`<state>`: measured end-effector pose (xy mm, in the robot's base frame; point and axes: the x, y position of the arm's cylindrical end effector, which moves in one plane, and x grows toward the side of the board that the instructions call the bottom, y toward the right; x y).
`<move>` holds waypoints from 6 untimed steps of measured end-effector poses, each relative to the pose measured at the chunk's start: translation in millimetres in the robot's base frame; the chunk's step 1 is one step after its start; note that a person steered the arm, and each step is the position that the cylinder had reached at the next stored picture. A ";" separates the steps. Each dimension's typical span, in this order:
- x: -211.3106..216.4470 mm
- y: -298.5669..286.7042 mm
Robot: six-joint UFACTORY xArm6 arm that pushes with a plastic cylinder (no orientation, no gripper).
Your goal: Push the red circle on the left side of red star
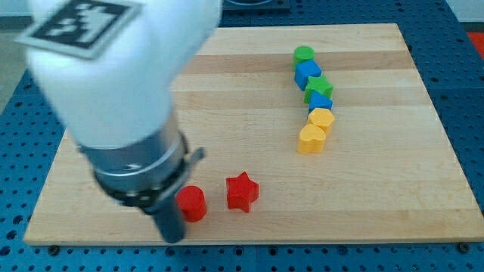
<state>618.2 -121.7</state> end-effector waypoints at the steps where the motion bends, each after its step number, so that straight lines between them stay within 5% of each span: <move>1: -1.2 -50.0; 6: -27.8 11.7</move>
